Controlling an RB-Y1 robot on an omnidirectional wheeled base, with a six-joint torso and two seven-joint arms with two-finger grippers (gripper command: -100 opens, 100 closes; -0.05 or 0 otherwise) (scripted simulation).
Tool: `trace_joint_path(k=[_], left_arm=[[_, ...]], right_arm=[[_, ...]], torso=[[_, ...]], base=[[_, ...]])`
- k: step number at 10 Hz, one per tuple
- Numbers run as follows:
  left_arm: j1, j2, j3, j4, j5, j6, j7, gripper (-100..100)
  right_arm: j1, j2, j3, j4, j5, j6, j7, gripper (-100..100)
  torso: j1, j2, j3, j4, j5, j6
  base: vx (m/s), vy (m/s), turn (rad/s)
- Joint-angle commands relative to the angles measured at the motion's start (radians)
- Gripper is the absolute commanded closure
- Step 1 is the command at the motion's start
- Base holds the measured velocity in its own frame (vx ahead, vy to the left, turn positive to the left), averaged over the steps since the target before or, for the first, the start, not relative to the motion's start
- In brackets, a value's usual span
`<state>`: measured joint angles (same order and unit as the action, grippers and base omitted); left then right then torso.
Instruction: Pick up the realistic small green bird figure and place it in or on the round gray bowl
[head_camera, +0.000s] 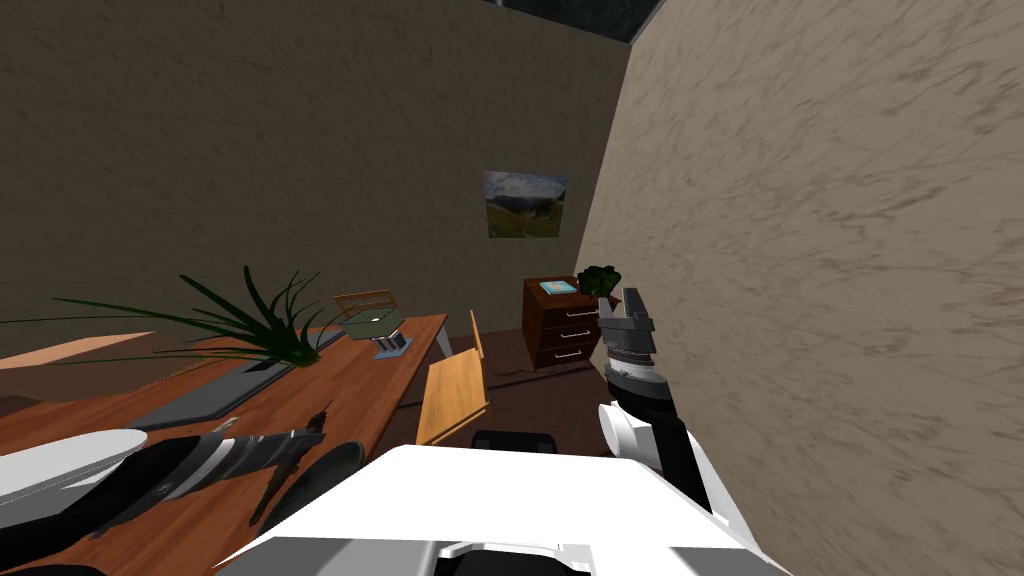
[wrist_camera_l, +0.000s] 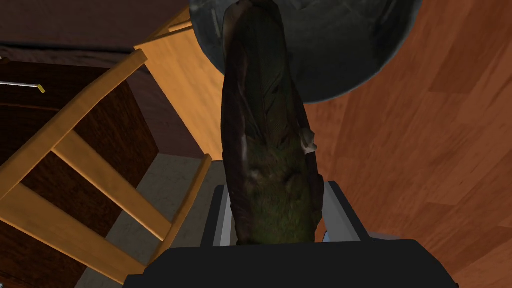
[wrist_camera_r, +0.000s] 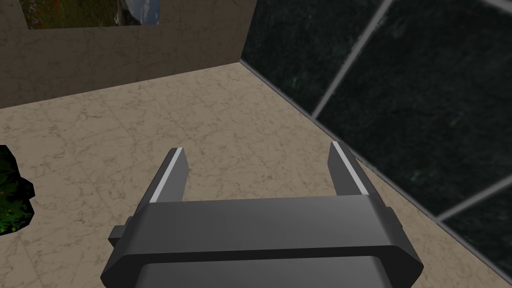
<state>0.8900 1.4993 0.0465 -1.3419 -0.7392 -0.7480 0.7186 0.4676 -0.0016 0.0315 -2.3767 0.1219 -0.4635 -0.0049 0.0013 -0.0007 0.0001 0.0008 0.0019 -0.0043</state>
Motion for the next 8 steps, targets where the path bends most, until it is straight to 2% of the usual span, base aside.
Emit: trace_joint_path(k=[1, 2, 3, 4, 5, 6, 7, 8], left_arm=[[0.020, -0.001, -0.039, -0.019, 0.005, -0.030, 0.002, 100], [0.029, -0.002, -0.060, -0.022, 0.009, -0.051, 0.001, 100], [0.029, -0.002, -0.060, -0.022, 0.009, -0.051, 0.001, 100], [0.042, -0.004, -0.092, -0.027, 0.016, -0.083, -0.001, 100], [0.045, -0.005, -0.102, -0.029, 0.018, -0.092, -0.002, 100], [0.050, -0.007, -0.087, -0.025, 0.018, -0.084, -0.009, 100], [0.051, -0.008, -0.090, -0.025, 0.019, -0.090, -0.009, -100], [0.051, -0.008, -0.090, -0.025, 0.019, -0.090, -0.009, -100]], right_arm=[[0.000, 0.000, 0.000, 0.000, 0.000, 0.000, 0.000, 0], [0.000, 0.000, 0.000, 0.000, 0.000, 0.000, 0.000, 0], [0.000, 0.000, 0.000, 0.000, 0.000, 0.000, 0.000, 0], [0.000, 0.000, 0.000, 0.000, 0.000, 0.000, 0.000, 0], [0.000, 0.000, 0.000, 0.000, 0.000, 0.000, 0.000, 0], [0.000, 0.000, 0.000, 0.000, 0.000, 0.000, 0.000, 0], [0.000, 0.000, 0.000, 0.000, 0.000, 0.000, 0.000, 0], [0.000, 0.000, 0.000, 0.000, 0.000, 0.000, 0.000, 0]], torso=[[0.000, 0.000, 0.000, 0.000, 0.000, 0.000], [0.001, 0.000, 0.000, 0.000, 0.001, 0.000], [0.003, -0.001, 0.000, 0.000, 0.001, 0.000], [0.002, 0.000, 0.000, 0.000, 0.000, 0.001], [0.002, -0.001, -0.001, 0.000, 0.001, 0.000], [0.002, -0.002, -0.001, 0.000, 0.000, 0.000], [0.000, -0.001, 0.000, 0.000, 0.000, 0.002], [-0.001, 0.000, 0.000, 0.001, -0.001, 0.002]], base=[[0.051, 0.052, 0.088], [0.057, 0.072, 0.089], [0.043, 0.049, 0.029], [0.060, 0.054, 0.044], [0.065, 0.056, 0.061], [0.024, 0.023, 0.017], [0.000, 0.000, 0.000], [0.000, 0.000, 0.000]])
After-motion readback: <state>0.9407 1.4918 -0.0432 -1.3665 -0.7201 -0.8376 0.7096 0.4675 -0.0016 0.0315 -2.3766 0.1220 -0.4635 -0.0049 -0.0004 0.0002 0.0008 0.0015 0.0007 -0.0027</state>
